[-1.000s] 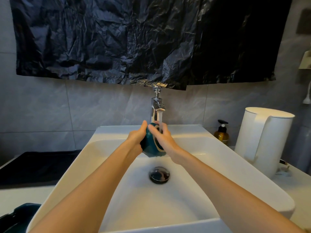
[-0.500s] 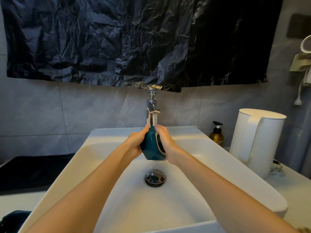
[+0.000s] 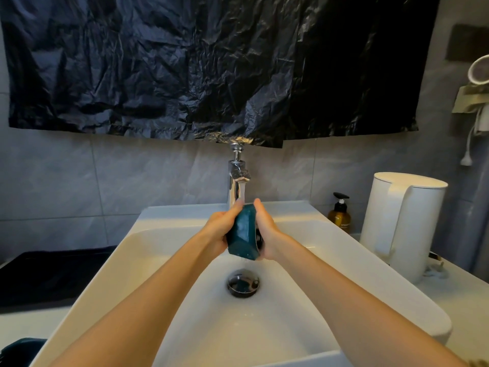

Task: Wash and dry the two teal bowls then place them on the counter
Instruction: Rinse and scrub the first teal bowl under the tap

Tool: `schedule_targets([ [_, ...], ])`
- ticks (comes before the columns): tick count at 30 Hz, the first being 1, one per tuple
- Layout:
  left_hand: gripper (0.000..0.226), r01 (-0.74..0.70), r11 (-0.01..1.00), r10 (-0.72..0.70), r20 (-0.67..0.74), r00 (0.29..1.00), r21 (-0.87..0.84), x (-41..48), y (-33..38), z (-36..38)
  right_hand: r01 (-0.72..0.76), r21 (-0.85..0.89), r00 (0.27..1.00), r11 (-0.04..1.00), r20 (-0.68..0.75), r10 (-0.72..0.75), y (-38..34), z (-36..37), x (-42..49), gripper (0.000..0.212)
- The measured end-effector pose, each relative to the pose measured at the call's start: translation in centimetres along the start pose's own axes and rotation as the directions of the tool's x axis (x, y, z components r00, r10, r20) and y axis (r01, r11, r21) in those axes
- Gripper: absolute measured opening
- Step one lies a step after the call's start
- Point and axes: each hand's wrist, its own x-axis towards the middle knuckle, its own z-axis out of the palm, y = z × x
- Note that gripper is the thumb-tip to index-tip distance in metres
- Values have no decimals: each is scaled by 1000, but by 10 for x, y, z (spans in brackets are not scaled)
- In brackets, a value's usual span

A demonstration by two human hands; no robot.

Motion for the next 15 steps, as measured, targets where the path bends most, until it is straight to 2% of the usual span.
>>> schedule_targets([
  [3, 34, 0, 998, -5, -67, 998, -68, 1, 6, -6, 182, -84, 977, 980, 125, -171, -1, -5, -12, 51],
  [5, 36, 8, 996, -15, -71, 997, -92, 1, 10, -13, 224, -87, 957, 971, 208, -202, -1, -4, -15, 57],
  [7, 36, 12, 998, -16, -75, 997, -65, 0, 10, -15, 159, -82, 968, 984, 207, -140, 0, 2, -12, 57],
  [10, 40, -39, 999, 39, -56, 998, 10, -5, 8, -8, -40, -32, 993, 999, 105, 43, -1, 6, -11, 65],
  [13, 46, -122, 988, 123, -9, 992, 97, -7, 6, -2, -199, 167, 976, 966, 125, 180, -8, 0, -14, 65],
  [15, 41, -195, 963, 198, 5, 980, 186, -8, 3, 0, -259, 260, 961, 930, 171, 219, -13, -5, -18, 65],
])
